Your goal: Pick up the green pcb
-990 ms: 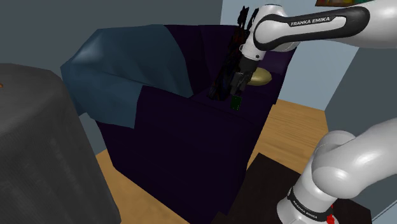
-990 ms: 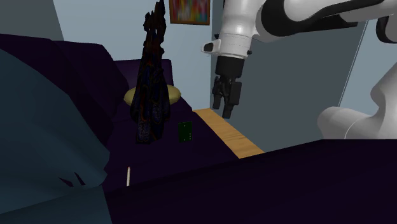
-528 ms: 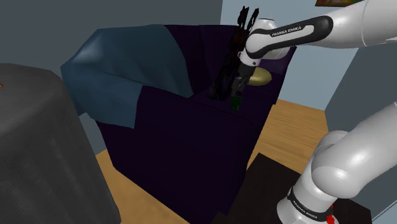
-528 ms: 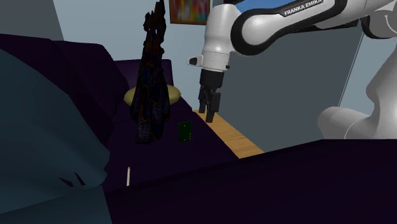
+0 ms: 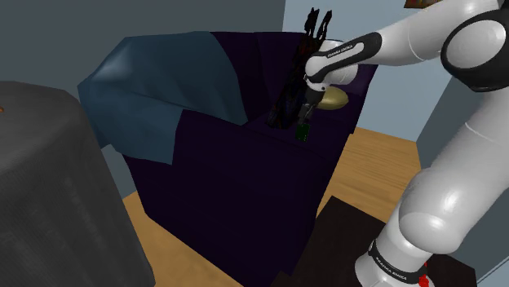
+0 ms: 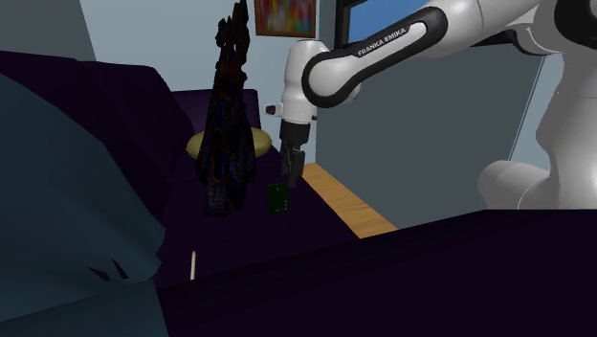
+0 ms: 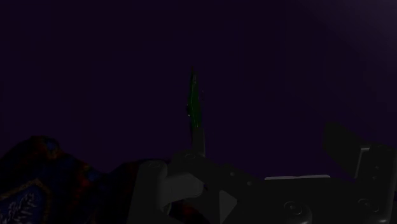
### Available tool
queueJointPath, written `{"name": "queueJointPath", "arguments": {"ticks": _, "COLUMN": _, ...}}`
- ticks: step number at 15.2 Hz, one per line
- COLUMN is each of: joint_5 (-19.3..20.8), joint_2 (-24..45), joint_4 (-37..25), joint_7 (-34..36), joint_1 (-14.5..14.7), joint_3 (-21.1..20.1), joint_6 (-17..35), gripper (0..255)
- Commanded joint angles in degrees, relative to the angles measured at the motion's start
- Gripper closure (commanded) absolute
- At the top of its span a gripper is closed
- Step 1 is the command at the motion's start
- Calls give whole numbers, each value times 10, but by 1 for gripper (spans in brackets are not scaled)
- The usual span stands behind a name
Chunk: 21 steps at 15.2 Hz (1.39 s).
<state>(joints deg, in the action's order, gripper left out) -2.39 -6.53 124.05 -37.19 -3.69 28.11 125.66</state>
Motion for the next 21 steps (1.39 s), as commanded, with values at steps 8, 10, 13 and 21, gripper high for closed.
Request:
{"name": "queueJointPath", "arguments": {"ticks": 8, "joint_5": -72, "joint_2": 122, "joint_4": -55, "joint_7": -99, "joint_1": -18, "joint_3": 24, "joint_6": 51, "gripper": 0}}
{"name": "queueJointPath", "arguments": {"ticks": 10, "joint_5": -80, "joint_2": 130, "joint_4": -48, "joint_7": -105, "joint_1": -19, "joint_3": 23, "joint_6": 65, "gripper": 0}}
{"name": "queueJointPath", "arguments": {"ticks": 13, "joint_5": -86, "joint_2": 137, "joint_4": -43, "joint_7": -110, "joint_1": -20, "joint_3": 22, "joint_6": 75, "gripper": 0}}
{"name": "queueJointPath", "arguments": {"ticks": 21, "joint_5": -86, "joint_2": 137, "joint_4": -42, "joint_7": -110, "joint_1": -20, "joint_3": 22, "joint_6": 76, "gripper": 255}}
